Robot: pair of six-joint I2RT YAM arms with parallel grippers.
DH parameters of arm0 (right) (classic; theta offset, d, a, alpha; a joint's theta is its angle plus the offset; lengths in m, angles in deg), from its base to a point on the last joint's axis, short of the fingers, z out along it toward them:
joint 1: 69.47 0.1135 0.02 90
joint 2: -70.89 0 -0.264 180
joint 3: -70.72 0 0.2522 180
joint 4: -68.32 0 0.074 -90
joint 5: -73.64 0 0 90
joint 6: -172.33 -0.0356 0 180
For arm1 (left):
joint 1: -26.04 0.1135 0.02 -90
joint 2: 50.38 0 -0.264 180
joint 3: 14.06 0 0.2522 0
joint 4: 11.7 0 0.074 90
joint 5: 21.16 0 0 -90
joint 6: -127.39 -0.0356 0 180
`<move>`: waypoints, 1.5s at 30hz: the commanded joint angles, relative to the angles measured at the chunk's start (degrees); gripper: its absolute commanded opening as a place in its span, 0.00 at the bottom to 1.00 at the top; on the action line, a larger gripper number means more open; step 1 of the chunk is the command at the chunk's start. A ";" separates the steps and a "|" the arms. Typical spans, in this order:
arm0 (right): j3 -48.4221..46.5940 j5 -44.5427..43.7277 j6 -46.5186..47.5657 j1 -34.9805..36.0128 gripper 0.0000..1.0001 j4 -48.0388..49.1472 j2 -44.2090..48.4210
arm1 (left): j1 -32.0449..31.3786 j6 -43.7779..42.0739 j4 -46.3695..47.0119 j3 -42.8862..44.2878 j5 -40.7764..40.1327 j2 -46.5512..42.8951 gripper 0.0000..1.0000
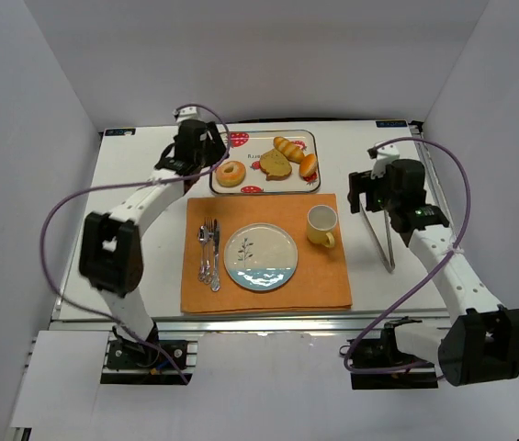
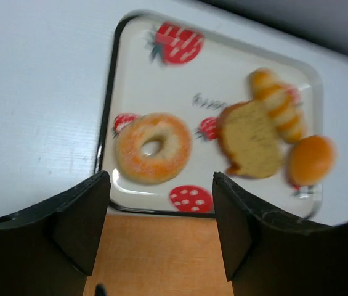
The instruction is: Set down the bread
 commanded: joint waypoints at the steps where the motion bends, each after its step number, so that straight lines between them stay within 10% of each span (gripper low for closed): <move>1: -1.60 1.55 0.63 -4.64 0.89 0.66 0.29 | 0.46 1.59 4.34 -12.83 2.57 -19.23 0.77; 4: -0.27 16.75 14.32 -10.44 0.78 -4.13 -0.05 | 0.63 2.99 5.84 -21.48 3.19 -29.57 0.68; 5: -0.01 20.44 18.46 -13.15 0.65 -4.78 -0.41 | 0.72 3.26 6.02 -26.55 3.37 -31.97 0.42; 6: -0.10 24.13 18.94 -15.79 0.20 -5.66 -1.71 | 0.89 3.96 5.76 -28.86 3.11 -34.35 0.25; 8: 0.08 24.52 19.29 -17.48 0.00 -6.72 -2.95 | 1.07 4.67 5.49 -33.17 2.75 -41.03 0.00; 10: 1.04 23.82 20.52 -18.89 0.00 -6.63 -4.18 | 1.07 5.80 5.06 -38.80 1.97 -45.07 0.00; 11: 1.48 22.86 20.70 -19.07 0.16 -6.02 -4.62 | 1.07 6.33 4.79 -40.47 1.70 -48.66 0.00; 12: 2.35 21.02 21.31 -19.33 0.60 -5.84 -5.76 | 1.16 7.47 4.36 -43.45 1.44 -50.26 0.15; 15: 3.59 15.30 20.35 -19.33 0.87 -4.70 -8.65 | 1.16 9.67 2.69 -48.73 0.21 -56.24 0.69; 16: 4.03 13.81 19.82 -19.33 0.89 -4.18 -9.37 | 1.16 10.11 2.25 -49.80 -0.14 -57.65 0.73; 21: 6.84 0.44 17.53 -19.16 0.89 1.45 -14.19 | 1.16 11.35 -1.09 -54.46 -1.55 -64.59 0.79; 39: 6.50 8.52 15.42 -19.16 0.79 1.19 -25.63 | 1.16 12.23 -2.15 -56.40 -0.94 -66.71 0.79; 45: 5.53 10.10 17.27 -19.33 0.40 0.23 -28.62 | 1.16 12.05 -1.80 -55.78 -0.59 -65.66 0.80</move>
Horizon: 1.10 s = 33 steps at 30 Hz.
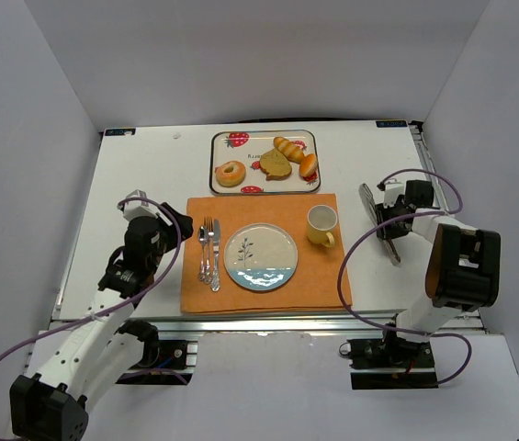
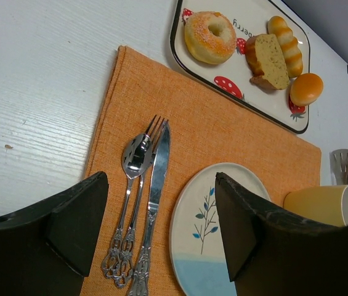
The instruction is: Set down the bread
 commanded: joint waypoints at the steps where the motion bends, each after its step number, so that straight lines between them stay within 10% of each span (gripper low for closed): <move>1: -0.77 2.36 0.57 -0.49 0.34 -3.27 -3.18 | 0.18 0.27 0.87 0.24 0.16 0.00 0.80; 7: -3.83 5.44 4.69 -0.67 0.16 -4.95 3.91 | 0.18 0.44 1.74 0.15 0.42 0.17 0.80; 18: -23.70 12.65 9.98 7.57 0.44 -12.24 7.63 | 0.18 -0.17 4.03 0.94 1.30 3.42 0.80; 33: -34.78 1.42 18.49 29.90 0.42 -10.21 -4.04 | 0.18 0.62 4.29 -0.11 0.33 1.76 0.80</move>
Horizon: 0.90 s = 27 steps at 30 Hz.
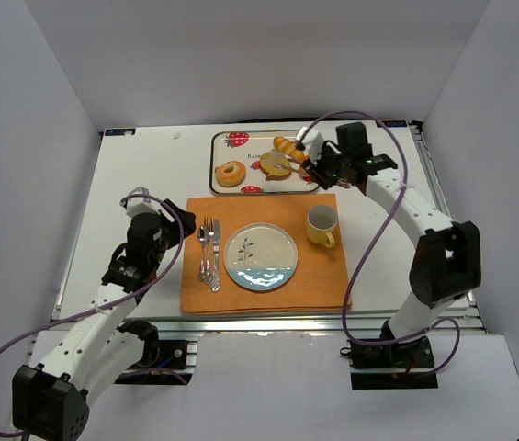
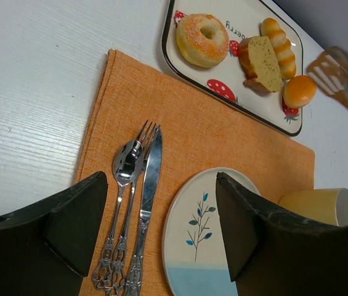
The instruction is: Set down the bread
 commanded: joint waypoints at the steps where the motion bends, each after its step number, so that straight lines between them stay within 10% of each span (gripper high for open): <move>1: -4.33 -4.80 7.76 2.59 0.42 -1.15 -3.47 | 0.18 0.40 0.36 -0.29 -0.82 -1.65 0.80; 27: -9.71 -15.79 20.09 5.59 0.44 -2.48 -15.95 | 0.18 0.67 2.38 -0.55 -1.44 0.36 0.81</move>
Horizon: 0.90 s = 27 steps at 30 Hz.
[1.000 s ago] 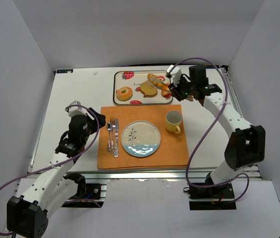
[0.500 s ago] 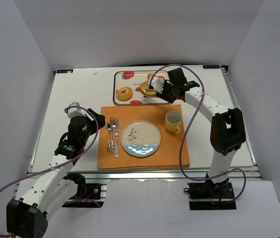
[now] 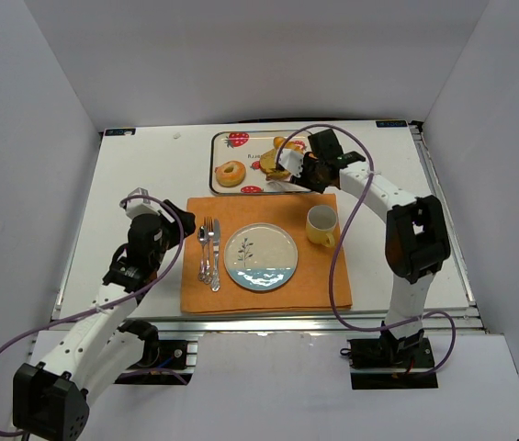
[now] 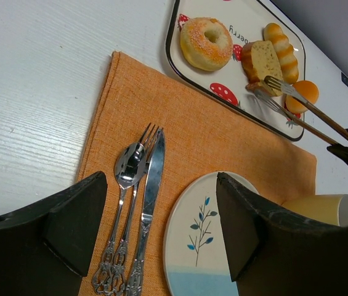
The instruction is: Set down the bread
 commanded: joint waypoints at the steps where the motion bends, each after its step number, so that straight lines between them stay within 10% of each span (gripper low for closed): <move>1: -2.12 -1.45 1.49 0.30 0.43 2.27 -1.14 | 0.18 0.06 1.44 0.39 -0.44 0.58 0.81; 11: -1.07 0.04 0.53 0.04 0.07 4.55 1.49 | 0.18 -0.03 1.35 1.44 -0.88 1.38 0.81; 27: 16.14 21.11 4.99 -0.05 0.02 -7.56 31.09 | 0.18 -1.00 0.47 3.46 -1.75 2.17 0.81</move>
